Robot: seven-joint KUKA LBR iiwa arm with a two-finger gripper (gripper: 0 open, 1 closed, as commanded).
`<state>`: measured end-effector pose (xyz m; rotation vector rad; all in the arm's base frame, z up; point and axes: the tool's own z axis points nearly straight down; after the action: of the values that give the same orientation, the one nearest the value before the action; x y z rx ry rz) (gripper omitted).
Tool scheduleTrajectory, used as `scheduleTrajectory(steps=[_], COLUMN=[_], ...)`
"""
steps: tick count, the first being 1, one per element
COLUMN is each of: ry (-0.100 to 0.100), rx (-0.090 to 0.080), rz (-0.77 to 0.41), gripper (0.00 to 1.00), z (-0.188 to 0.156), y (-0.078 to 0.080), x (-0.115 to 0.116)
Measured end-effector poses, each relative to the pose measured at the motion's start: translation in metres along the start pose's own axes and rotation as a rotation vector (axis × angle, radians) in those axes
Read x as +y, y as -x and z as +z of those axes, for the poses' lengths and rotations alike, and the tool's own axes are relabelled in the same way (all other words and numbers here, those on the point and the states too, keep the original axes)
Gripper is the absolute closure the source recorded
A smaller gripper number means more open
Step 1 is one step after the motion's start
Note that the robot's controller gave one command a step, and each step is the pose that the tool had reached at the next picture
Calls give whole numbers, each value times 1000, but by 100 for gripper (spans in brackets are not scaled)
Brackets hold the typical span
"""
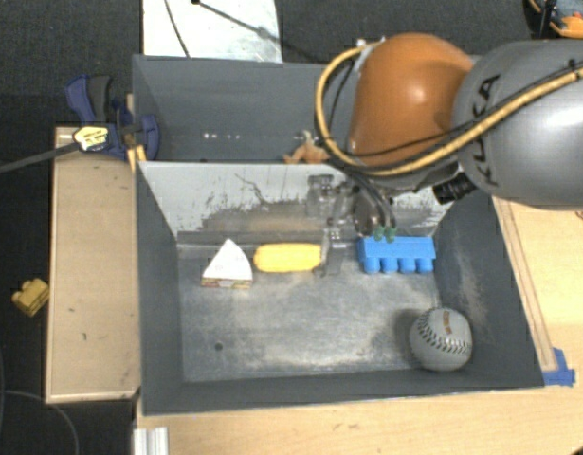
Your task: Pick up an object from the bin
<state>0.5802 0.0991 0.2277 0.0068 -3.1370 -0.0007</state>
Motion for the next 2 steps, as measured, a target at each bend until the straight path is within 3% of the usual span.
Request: scheduleTrajectory(steps=[1,2], ry=[1,2], rx=[-8,-12], rz=[3,76], gripper=[0,0], z=[-5,75], y=[1,6], x=[-1,-5])
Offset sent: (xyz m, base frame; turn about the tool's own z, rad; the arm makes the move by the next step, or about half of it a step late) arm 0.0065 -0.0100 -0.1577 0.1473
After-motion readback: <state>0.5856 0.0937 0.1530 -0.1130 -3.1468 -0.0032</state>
